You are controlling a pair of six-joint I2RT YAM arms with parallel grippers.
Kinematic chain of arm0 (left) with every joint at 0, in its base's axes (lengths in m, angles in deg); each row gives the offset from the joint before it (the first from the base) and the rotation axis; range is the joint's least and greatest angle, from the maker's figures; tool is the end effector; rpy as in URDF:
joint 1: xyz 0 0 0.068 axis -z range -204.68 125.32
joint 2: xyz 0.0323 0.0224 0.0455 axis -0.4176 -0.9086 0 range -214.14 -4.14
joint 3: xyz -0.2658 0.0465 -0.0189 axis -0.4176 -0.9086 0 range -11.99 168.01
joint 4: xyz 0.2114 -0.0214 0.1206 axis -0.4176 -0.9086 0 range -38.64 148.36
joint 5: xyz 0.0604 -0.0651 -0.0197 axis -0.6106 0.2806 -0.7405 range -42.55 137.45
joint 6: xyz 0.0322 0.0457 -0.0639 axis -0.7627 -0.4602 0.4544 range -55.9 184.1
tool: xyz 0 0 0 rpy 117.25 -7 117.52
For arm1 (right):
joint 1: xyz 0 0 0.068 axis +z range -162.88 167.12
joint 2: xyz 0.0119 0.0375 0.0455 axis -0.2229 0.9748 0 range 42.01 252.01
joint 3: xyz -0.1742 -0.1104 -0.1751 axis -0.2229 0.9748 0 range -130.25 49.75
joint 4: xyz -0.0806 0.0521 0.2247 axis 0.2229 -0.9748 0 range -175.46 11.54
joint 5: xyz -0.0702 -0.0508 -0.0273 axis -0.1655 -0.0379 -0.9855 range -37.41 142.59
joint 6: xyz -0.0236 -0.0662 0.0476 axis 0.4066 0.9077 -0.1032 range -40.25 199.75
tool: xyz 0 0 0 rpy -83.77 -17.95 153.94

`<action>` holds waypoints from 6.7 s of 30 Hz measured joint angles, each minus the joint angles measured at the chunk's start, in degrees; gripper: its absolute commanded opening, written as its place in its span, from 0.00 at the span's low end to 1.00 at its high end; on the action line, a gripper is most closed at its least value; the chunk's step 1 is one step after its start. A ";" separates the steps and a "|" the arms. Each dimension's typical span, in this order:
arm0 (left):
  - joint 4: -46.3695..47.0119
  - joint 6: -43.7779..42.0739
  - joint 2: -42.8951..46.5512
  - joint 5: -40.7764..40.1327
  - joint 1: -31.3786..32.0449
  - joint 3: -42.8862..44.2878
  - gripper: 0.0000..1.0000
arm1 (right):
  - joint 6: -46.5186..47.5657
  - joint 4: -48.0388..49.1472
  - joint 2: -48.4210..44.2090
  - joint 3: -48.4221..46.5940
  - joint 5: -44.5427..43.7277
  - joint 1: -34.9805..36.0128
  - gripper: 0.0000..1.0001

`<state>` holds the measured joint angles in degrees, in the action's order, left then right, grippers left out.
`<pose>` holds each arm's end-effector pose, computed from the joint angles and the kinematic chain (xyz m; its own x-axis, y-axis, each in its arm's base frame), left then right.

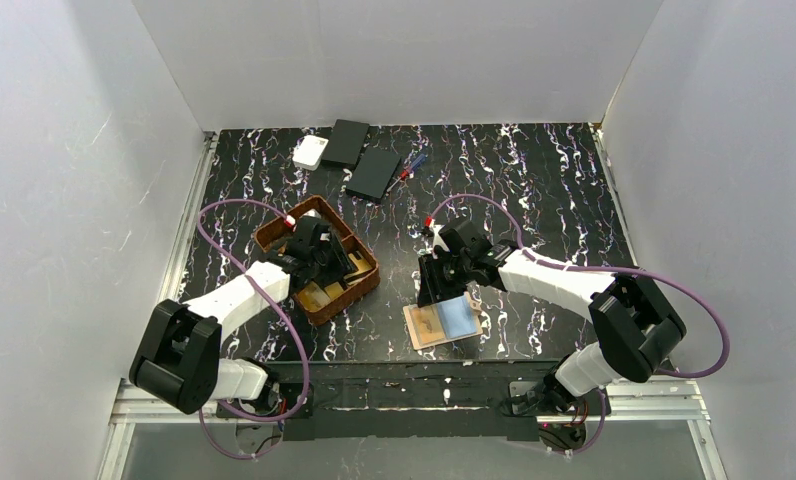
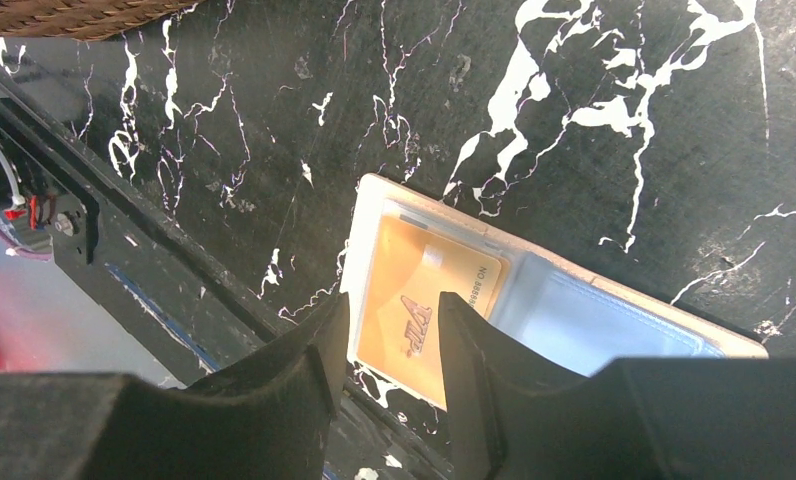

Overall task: Put the credit cards into the card holder
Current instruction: Pick up the credit card from the storage box, then insert the credit card into the card holder.

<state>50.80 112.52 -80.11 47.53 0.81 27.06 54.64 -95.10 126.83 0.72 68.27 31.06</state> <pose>0.2526 -0.1206 0.1751 -0.7423 -0.4748 -0.4728 -0.1867 0.8243 -0.5346 0.2051 0.2256 0.1746 -0.8506 -0.2525 -0.4613 -0.4703 0.7575 0.4527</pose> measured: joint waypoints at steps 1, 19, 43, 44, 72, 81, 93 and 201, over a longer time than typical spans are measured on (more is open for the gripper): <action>0.00 0.09 0.00 0.09 0.00 0.01 0.40 | 0.00 0.00 0.00 0.00 0.07 0.00 0.46; -1.46 0.65 -0.66 0.85 -0.07 2.64 0.17 | -0.09 0.09 -0.02 0.00 0.87 0.00 0.46; -21.04 1.69 7.70 1.38 -1.77 15.02 0.00 | 0.14 1.64 -8.99 2.05 -0.36 -0.04 0.47; -22.73 0.98 9.95 1.01 -1.77 16.02 0.00 | 0.41 1.62 -9.29 2.05 -0.52 -0.04 0.47; -27.21 -35.98 11.32 59.45 7.82 19.14 0.00 | 9.59 11.31 -18.94 3.21 40.88 -0.02 0.55; -24.06 -35.58 11.28 61.72 8.36 19.07 0.53 | -0.17 21.35 -20.95 9.39 46.13 0.06 0.01; -3.41 -5.49 18.44 46.33 -2.89 6.53 0.73 | -24.88 42.78 -25.62 21.61 25.01 -1.41 0.01; 22.17 21.18 -12.03 16.40 28.34 -3.19 0.00 | -22.73 7.74 -24.48 27.15 -23.19 -3.06 0.04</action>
<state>72.97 133.70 -92.14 63.93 29.15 23.87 31.91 -87.37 102.35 27.86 45.08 28.00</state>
